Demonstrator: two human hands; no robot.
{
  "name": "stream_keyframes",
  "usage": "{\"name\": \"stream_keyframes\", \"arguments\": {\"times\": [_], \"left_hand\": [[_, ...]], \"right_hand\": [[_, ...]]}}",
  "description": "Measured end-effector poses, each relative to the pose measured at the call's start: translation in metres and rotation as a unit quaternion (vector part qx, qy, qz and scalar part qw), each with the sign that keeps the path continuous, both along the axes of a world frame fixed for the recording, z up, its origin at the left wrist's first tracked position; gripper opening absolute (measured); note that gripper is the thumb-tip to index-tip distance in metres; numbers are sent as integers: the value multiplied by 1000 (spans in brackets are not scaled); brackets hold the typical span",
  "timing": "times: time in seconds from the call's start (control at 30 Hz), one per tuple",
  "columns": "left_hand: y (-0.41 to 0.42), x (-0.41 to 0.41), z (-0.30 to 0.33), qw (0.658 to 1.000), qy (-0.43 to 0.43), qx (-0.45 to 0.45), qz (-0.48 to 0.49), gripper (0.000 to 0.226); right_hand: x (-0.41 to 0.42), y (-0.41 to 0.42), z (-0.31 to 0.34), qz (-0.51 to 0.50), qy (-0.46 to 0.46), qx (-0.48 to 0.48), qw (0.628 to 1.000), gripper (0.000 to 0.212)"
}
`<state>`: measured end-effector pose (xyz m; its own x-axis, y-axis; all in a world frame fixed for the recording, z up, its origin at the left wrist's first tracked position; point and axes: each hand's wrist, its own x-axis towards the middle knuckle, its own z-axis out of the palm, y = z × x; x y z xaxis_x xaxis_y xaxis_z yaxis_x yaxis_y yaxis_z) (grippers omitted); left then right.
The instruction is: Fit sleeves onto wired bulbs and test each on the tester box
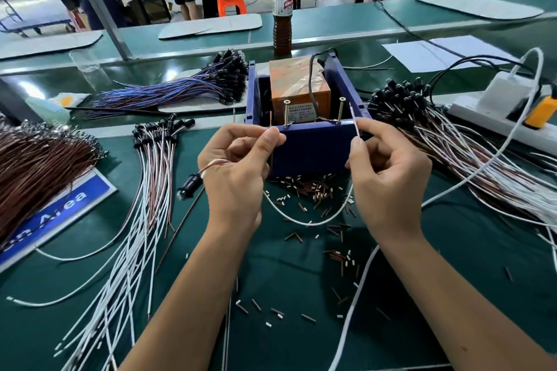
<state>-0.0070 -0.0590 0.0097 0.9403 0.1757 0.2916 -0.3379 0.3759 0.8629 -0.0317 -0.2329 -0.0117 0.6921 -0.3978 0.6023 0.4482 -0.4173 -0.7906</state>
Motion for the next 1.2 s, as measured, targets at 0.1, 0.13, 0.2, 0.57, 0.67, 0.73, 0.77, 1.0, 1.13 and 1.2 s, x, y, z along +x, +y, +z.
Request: {"name": "stream_keyframes", "arguments": {"times": [0.1, 0.13, 0.2, 0.57, 0.67, 0.73, 0.77, 1.0, 1.13, 1.2], "left_hand": [[-7, 3, 2, 997, 23, 53, 55, 18], [-10, 3, 3, 995, 29, 72, 68, 19], [-14, 3, 5, 990, 28, 109, 91, 20], [-27, 2, 11, 970, 69, 173, 157, 33], [-27, 2, 11, 971, 70, 165, 156, 31], [-27, 2, 11, 974, 68, 156, 152, 32], [-27, 2, 11, 974, 68, 155, 152, 32], [-33, -9, 12, 975, 17, 148, 168, 21], [-60, -22, 31, 984, -12, 163, 70, 15], [-83, -24, 43, 989, 8, 148, -12, 16]], "right_hand": [[0, 2, -1, -8, -10, -33, 999, 24], [0, 2, -1, -11, -14, -41, 999, 25], [1, 2, -1, -17, -20, -53, 998, 28], [1, 2, 0, -16, -25, -92, 995, 35], [0, 2, 1, -11, -20, -92, 996, 35], [0, 2, 0, -12, -18, -91, 996, 34], [0, 2, 0, -12, -17, -90, 996, 34], [-1, 1, 6, 0, 3, -21, 1000, 34], [-7, -18, 17, -20, 12, 40, 999, 21], [-13, -39, 24, -37, 25, 55, 997, 14]]}}
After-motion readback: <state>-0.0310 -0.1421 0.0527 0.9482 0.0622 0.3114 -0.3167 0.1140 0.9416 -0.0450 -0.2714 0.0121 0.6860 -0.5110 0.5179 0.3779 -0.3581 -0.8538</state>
